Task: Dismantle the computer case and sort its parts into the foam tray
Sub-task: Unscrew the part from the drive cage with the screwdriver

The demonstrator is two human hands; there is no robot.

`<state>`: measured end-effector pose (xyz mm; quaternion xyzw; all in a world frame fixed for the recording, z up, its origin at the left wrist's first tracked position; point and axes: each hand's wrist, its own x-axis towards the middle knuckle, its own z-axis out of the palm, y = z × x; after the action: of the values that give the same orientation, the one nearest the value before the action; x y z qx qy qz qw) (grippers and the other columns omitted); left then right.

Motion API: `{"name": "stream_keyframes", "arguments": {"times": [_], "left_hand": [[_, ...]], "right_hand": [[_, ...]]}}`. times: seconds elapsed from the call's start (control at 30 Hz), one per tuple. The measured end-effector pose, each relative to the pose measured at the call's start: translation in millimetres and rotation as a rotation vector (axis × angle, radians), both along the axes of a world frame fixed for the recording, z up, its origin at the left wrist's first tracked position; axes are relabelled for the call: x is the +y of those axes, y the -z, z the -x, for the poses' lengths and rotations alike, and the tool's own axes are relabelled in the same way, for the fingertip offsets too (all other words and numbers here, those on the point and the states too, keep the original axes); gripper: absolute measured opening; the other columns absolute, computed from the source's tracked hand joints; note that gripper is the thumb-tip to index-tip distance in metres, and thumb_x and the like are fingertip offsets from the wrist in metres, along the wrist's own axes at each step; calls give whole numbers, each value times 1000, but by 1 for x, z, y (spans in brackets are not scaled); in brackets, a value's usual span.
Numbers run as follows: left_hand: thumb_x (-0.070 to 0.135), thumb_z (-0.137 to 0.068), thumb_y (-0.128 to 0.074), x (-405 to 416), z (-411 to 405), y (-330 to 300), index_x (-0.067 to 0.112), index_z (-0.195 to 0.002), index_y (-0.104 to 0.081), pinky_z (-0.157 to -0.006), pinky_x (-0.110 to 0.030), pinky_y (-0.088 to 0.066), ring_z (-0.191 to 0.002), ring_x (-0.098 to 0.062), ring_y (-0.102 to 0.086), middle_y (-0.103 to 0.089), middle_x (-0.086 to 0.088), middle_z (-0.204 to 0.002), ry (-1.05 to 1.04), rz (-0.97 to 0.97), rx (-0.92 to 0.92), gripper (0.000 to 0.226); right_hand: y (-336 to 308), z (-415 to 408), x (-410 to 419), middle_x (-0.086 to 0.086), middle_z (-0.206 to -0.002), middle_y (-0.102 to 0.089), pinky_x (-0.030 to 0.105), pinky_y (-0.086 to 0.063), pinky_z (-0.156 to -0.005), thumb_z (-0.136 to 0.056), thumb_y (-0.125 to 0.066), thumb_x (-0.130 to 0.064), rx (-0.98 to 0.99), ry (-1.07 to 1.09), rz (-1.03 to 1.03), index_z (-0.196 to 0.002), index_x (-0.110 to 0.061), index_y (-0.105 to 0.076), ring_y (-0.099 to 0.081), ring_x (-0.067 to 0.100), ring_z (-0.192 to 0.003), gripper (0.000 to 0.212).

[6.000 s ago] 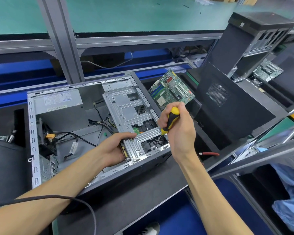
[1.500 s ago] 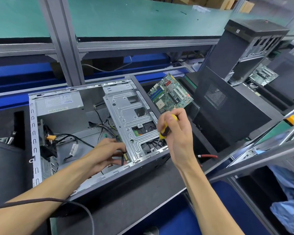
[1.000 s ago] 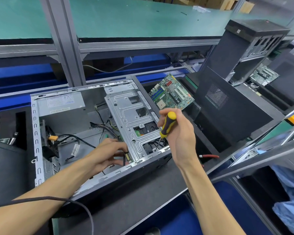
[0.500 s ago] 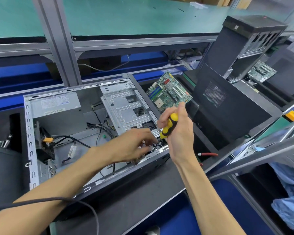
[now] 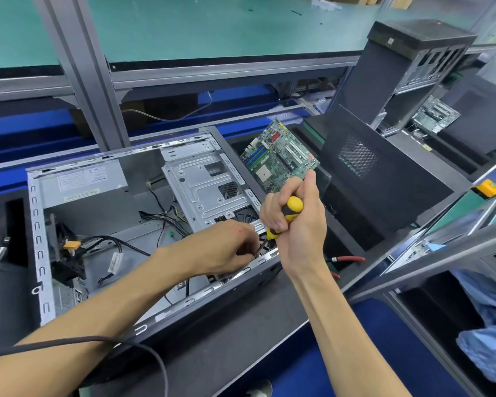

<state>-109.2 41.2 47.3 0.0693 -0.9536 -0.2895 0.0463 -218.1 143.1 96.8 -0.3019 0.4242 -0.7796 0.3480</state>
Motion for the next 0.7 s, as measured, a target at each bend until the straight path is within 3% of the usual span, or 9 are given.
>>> {"name": "stream_keyframes", "arguments": {"times": [0.17,0.33,0.43,0.7], "left_hand": [[24,-92,-61,-2,2,0,29,-90,-55,-74,-9,-37,-82,3,-48,-48,21,-87,34,3,-28,8],[24,-95,-60,-4,1,0,26,-96,-61,-85,-18,-44,-91,-1,-51,-55,18,-94,64,-47,-36,2],[20,-94,-57,-2,3,-1,21,-97,-59,-84,-23,-46,-91,-8,-51,-56,11,-95,57,-48,-72,4],[21,-96,-55,3,5,-10,15,-102,-56,-81,-21,-40,-90,-11,-46,-54,6,-96,17,8,-139,9]], "right_hand": [[-5,6,6,-5,-41,-31,27,-27,-48,-111,-28,-36,-102,26,66,-64,-14,-46,-25,13,-40,54],[-14,15,11,-5,-41,-32,28,-27,-48,-110,-29,-37,-86,24,120,-66,-13,-45,-24,13,-41,53],[-14,13,10,-4,-41,-31,29,-26,-48,-110,-26,-38,-47,14,102,-65,-13,-43,-23,15,-42,54],[-8,8,10,-5,-42,-31,29,-26,-48,-110,-23,-36,24,-20,67,-62,-16,-42,-23,14,-42,56]]}}
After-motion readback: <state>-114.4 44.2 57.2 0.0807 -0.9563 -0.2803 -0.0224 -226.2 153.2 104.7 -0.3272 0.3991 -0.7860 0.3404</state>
